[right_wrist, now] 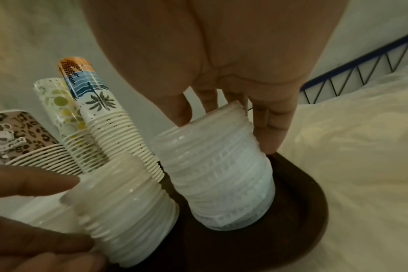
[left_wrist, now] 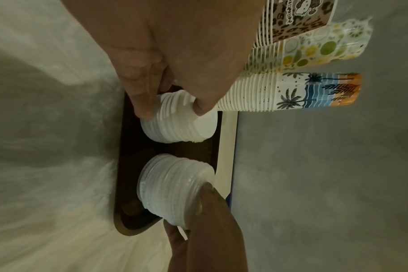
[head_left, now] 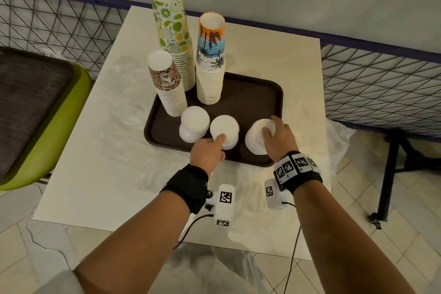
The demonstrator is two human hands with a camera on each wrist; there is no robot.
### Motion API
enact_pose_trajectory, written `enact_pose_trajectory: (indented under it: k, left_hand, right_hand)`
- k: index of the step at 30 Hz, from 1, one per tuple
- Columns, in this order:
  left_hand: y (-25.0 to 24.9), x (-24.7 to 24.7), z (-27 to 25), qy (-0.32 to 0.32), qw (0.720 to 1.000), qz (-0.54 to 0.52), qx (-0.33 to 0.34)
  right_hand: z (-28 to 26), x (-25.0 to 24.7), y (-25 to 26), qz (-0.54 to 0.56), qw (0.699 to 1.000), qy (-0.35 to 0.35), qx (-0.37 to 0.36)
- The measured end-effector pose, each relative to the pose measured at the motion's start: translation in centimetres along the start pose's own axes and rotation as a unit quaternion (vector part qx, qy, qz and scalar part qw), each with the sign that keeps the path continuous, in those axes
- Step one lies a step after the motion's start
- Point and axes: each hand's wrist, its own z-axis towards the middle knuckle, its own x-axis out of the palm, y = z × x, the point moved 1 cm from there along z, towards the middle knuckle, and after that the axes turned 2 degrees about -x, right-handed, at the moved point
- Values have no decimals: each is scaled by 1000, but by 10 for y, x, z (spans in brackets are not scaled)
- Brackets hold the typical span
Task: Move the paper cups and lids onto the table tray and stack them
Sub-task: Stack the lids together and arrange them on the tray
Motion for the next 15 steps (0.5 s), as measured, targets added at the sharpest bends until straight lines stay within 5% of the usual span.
enact_pose_trajectory:
  k: [6,10,12,15]
  left_hand:
    - [-1,-3,-2,1,1000,23,9]
    - [-1,-31,-15,33,999,25,-8]
    - [-3,-55,-21,-5,999,47,14]
    - [-7,-86,-15,-134,983,90,87]
  right_hand:
    - [-2,3,2,-7,1000,1,14]
    - [-14,-15,28,-29,990,-123,-65]
    - [-23,-19,53,-28,975,-168,-145]
    - [-29,-8,101,-72,965,-93,-235]
